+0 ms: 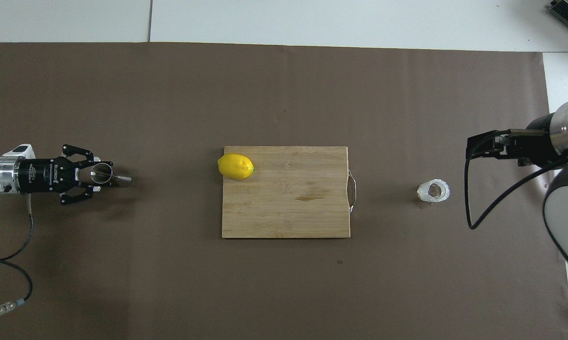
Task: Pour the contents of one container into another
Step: 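Lift the steel cup with the left gripper toward the cutting board, then lower the steel cup onto the board and open the left gripper, then withdraw the open left gripper from the steel cup, then retract the left gripper to rest while the right gripper reaches the white cup, then close the right gripper around the white cup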
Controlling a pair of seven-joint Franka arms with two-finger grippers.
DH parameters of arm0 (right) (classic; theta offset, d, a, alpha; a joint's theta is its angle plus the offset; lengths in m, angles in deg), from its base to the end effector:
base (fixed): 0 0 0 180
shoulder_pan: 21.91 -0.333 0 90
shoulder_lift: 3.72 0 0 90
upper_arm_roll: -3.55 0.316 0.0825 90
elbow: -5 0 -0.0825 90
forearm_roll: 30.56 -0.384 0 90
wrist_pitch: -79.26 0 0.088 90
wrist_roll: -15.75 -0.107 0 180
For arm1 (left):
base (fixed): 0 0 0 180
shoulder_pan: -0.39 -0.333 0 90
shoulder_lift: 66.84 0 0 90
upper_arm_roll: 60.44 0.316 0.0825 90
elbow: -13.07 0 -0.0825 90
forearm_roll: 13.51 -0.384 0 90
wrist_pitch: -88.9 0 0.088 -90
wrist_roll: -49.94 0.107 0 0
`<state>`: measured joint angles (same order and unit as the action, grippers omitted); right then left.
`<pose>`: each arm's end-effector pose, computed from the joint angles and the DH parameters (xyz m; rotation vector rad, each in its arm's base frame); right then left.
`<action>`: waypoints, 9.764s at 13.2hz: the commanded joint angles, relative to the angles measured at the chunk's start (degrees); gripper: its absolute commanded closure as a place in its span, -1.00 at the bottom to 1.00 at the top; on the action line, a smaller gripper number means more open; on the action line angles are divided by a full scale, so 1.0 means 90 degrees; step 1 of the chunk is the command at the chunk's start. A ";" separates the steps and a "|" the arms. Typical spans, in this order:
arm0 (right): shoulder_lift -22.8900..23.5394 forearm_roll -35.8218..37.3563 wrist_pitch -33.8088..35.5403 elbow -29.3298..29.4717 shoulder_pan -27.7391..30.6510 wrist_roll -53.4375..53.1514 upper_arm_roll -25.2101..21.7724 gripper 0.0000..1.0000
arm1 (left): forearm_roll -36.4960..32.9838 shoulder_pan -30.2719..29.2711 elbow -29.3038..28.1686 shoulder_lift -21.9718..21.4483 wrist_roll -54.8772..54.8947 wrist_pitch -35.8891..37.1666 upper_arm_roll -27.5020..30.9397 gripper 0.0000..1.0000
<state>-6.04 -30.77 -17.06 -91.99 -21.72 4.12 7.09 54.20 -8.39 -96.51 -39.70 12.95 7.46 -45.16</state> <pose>0.5491 0.0331 0.5986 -3.1282 0.2270 -0.0444 0.5546 0.1179 0.2661 1.4165 1.3851 -1.0635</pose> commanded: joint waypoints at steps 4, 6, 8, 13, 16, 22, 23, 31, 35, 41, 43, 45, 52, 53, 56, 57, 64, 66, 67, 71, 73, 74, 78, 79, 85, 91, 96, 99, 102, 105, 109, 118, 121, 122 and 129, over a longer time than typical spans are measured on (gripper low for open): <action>-0.0016 0.0003 0.0098 0.0015 0.0087 0.0130 0.0046 -1.00 | 0.0317 0.0028 -0.0148 -0.0145 0.0028 0.0327 -0.0019 1.00; -0.0016 0.0003 0.0098 0.0015 0.0087 0.0130 0.0046 -1.00 | 0.0455 0.0116 -0.0148 -0.0203 0.0018 0.0542 -0.0067 1.00; -0.0016 0.0003 0.0098 0.0015 0.0087 0.0130 0.0046 -1.00 | 0.0455 0.0359 -0.0178 -0.0378 -0.0011 0.0563 -0.0087 1.00; -0.0016 -0.0006 0.0098 0.0015 0.0087 0.0130 0.0046 -1.00 | 0.0815 0.1364 -0.0665 -0.1023 -0.0216 0.0427 -0.0048 1.00; -0.0016 0.0003 0.0098 0.0015 0.0087 0.0130 0.0046 -1.00 | 0.1138 0.2018 -0.0880 -0.1277 -0.0459 -0.0060 -0.0048 1.00; -0.0016 -0.0006 0.0098 0.0015 0.0087 0.0130 0.0046 -1.00 | 0.2376 0.3366 -0.0920 -0.1463 -0.1640 -0.1943 -0.0097 1.00; -0.0016 0.0003 0.0098 0.0015 0.0087 0.0130 0.0046 -1.00 | 0.2630 0.3649 -0.0920 -0.1454 -0.1719 -0.2286 -0.0116 1.00; -0.0016 -0.0006 0.0098 0.0015 0.0087 0.0130 0.0046 -1.00 | 0.4767 0.4101 -0.1163 -0.1395 -0.0669 -0.4661 -0.1610 1.00; -0.0016 -0.0006 0.0098 0.0015 0.0087 0.0130 0.0046 -1.00 | 0.5786 0.4296 -0.1417 -0.1375 0.0534 -0.4955 -0.1679 1.00; -0.0016 -0.0006 0.0098 0.0015 0.0087 0.0130 0.0046 -1.00 | 0.6313 0.4501 -0.1574 -0.1336 0.0974 -0.5365 -0.1708 1.00; -0.0016 0.0003 0.0098 0.0015 0.0087 0.0130 0.0046 -1.00 | 0.6548 0.4638 -0.1623 -0.1298 0.1257 -0.5579 -0.1708 1.00; -0.0016 -0.0006 0.0098 0.0015 0.0087 0.0130 0.0046 -1.00 | 0.6646 0.4696 -0.1642 -0.1278 0.1307 -0.5648 -0.1708 1.00; -0.0016 0.0003 0.0098 0.0015 0.0087 0.0130 0.0046 -1.00 | 0.6793 0.4736 -0.1691 -0.1278 0.1599 -0.5639 -0.1708 -1.00; -0.0016 0.0003 0.0098 0.0015 0.0087 0.0130 0.0046 -1.00 | 0.6793 0.4726 -0.1682 -0.1278 0.1668 -0.5639 -0.1708 -1.00; -0.0016 0.0003 0.0098 0.0015 0.0087 0.0130 0.0046 -1.00 | 0.6725 0.4638 -0.1682 -0.1287 0.1669 -0.5571 -0.1689 -1.00; -0.0016 -0.0006 0.0098 0.0015 0.0087 0.0130 0.0046 -1.00 | 0.6686 0.4609 -0.1682 -0.1307 0.1659 -0.5503 -0.1689 -1.00; -0.0016 0.0003 0.0098 0.0015 0.0087 0.0130 0.0046 -1.00 | 0.4561 0.3703 -0.1808 -0.1570 0.1533 -0.4528 -0.1669 -1.00; -0.0016 0.0003 0.0098 0.0015 0.0087 0.0130 0.0046 -1.00 | 0.3478 0.3283 -0.1828 -0.1639 0.1279 -0.3923 -0.1630 -1.00; -0.0016 -0.0006 0.0098 0.0015 0.0087 0.0130 0.0046 -1.00 | 0.2931 0.2981 -0.1828 -0.1658 0.1181 -0.3640 -0.1630 -1.00; -0.0074 -0.0055 0.0419 -0.0043 0.0087 0.0733 0.0036 -1.00 | 0.0811 0.2188 -0.1594 -0.1795 0.0576 -0.2574 -0.1581 -1.00; -0.0220 -0.0055 0.0303 -0.0373 0.0077 0.1114 0.0036 -1.00 | -0.0038 0.1934 -0.1389 -0.1941 0.0313 -0.2261 -0.1572 -1.00; -0.0279 -0.0065 0.0196 -0.0549 0.0086 0.1503 0.0036 -1.00 | -0.0468 0.1836 -0.1311 -0.2019 0.0224 -0.2192 -0.1543 -1.00; -0.0416 -0.0065 -0.0839 -0.1253 0.0165 0.3356 0.0017 -1.00 | -0.2158 0.1728 -0.0794 -0.2254 0.0272 -0.1986 -0.1386 -1.00; -0.0416 -0.0065 -0.0859 -0.1331 0.0232 0.4117 0.0007 -1.00 | -0.2452 0.1718 -0.0687 -0.2264 0.0340 -0.1986 -0.1386 -1.00; -0.0328 -0.1010 -0.1639 -0.2219 0.1042 0.7917 -0.0003 -1.00 | -0.4745 0.1844 0.0398 -0.2274 0.1080 -0.1996 -0.1376 -1.00; 0.0345 -0.2243 -0.2303 -0.2806 0.1747 1.1669 -0.0003 -1.00 | -0.6202 0.1962 0.1091 -0.2576 0.2485 -0.1977 -0.1386 -1.00; 0.0862 -0.3092 -0.2441 -0.3022 0.2049 1.3798 -0.0003 -1.00 | -0.6869 0.2030 0.1082 -0.3191 0.3628 -0.1752 -0.1396 -1.00; 0.1126 -0.3374 -0.2441 -0.3012 0.2069 1.4483 -0.0003 -1.00 | -0.6879 0.2030 0.1189 -0.3396 0.4530 -0.1752 -0.1415 -1.00; 0.1681 -0.3783 -0.2403 -0.2983 0.2264 1.5283 0.0007 -1.00 | -0.6889 0.2031 0.1209 -0.3475 0.4501 -0.1557 -0.1425 -1.00; 0.2035 -0.4176 -0.2324 -0.2895 0.2343 1.5813 0.0017 -1.00 | -0.7189 0.2030 0.1443 -0.3475 0.4433 -0.1010 -0.1445 -1.00; 0.2074 -0.4439 -0.2266 -0.2885 0.2275 1.5959 0.0046 -1.00 | -0.7377 0.1700 0.1424 -0.3485 0.4442 -0.1127 -0.1512 -1.00; 0.2074 -0.4625 -0.2266 -0.2982 0.2108 1.6214 0.0056 -1.00 | -0.7377 0.1229 0.1152 -0.3611 0.4131 -0.1283 -0.2021 -1.00; 0.2074 -0.4742 -0.2256 -0.2983 0.2011 1.6214 0.0056 -1.00 | -0.7377 0.1259 0.0906 -0.3719 0.4179 -0.1382 -0.2021 -1.00; 0.2074 -0.4810 -0.2256 -0.2983 0.1991 1.6214 0.0056 -1.00 | -0.7377 0.1269 0.0945 -0.3719 0.4169 -0.1303 -0.2021 -1.00; 0.2064 -0.4831 -0.2256 -0.2983 0.1981 1.6214 0.0056 0.12 | -0.7465 0.1269 0.1600 -0.3475 0.4169 -0.0443 -0.2021 -1.00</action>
<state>12.63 -72.31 -37.74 -118.46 -4.22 148.13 7.54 -11.71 2.40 -82.72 -71.21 51.43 2.47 -63.54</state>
